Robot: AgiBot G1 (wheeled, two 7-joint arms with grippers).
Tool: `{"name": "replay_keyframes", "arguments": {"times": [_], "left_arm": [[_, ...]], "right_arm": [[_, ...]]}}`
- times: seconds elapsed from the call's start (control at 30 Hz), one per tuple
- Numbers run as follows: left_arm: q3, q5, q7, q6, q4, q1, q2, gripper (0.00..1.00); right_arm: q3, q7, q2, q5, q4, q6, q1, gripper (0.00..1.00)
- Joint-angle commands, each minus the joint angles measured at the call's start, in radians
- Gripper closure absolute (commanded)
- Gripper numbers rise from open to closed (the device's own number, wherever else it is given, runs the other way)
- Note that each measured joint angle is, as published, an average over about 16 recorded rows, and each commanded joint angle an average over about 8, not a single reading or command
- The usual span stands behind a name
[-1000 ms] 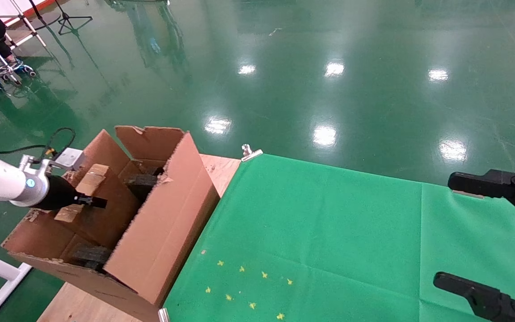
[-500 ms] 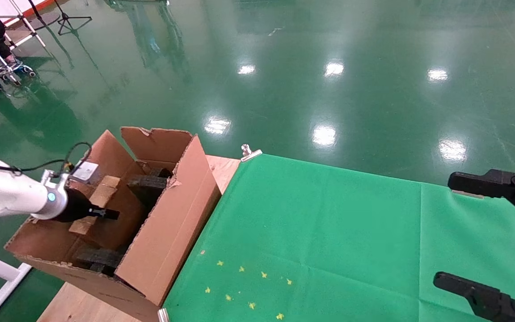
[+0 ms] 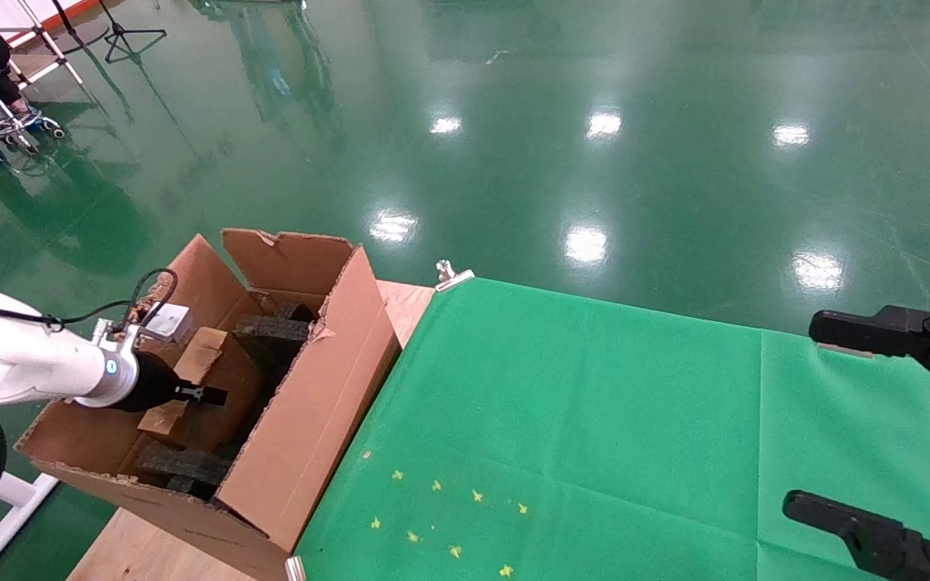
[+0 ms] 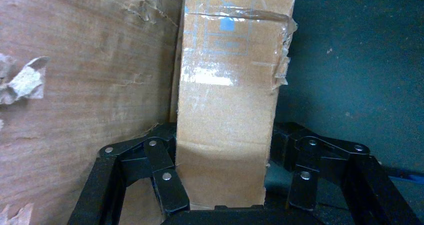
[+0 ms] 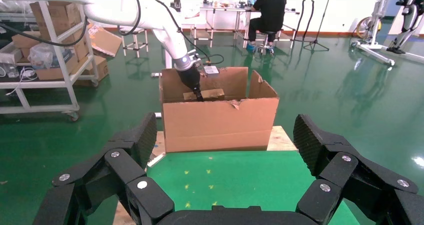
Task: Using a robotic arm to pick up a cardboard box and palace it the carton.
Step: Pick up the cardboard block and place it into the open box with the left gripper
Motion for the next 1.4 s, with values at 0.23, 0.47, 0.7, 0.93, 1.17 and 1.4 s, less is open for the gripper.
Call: {"name": "replay_keyframes", "arguments": {"times": [0.23, 0.47, 0.7, 0.93, 1.17, 1.4], "left_arm": [[0.003, 0.003, -0.006, 0.012, 0.007, -0.006, 0.0, 0.0], [0.004, 0.005, -0.005, 0.022, 0.01, -0.019, -0.009, 0.0], [0.004, 0.005, 0.004, 0.032, 0.007, -0.031, -0.017, 0.0], [-0.011, -0.016, 0.015, 0.063, -0.01, -0.076, -0.035, 0.0], [-0.081, -0.118, 0.019, 0.205, -0.067, -0.196, -0.108, 0.0], [-0.193, -0.288, -0.008, 0.449, -0.133, -0.297, -0.222, 0.0]], "right_arm": [[0.0, 0.0, 0.0, 0.0, 0.0, 0.0, 0.0, 0.0], [0.0, 0.0, 0.0, 0.0, 0.0, 0.0, 0.0, 0.0], [0.0, 0.0, 0.0, 0.0, 0.0, 0.0, 0.0, 0.0], [0.0, 0.0, 0.0, 0.0, 0.0, 0.0, 0.0, 0.0], [0.0, 0.0, 0.0, 0.0, 0.0, 0.0, 0.0, 0.0], [0.0, 0.0, 0.0, 0.0, 0.0, 0.0, 0.0, 0.0]]}}
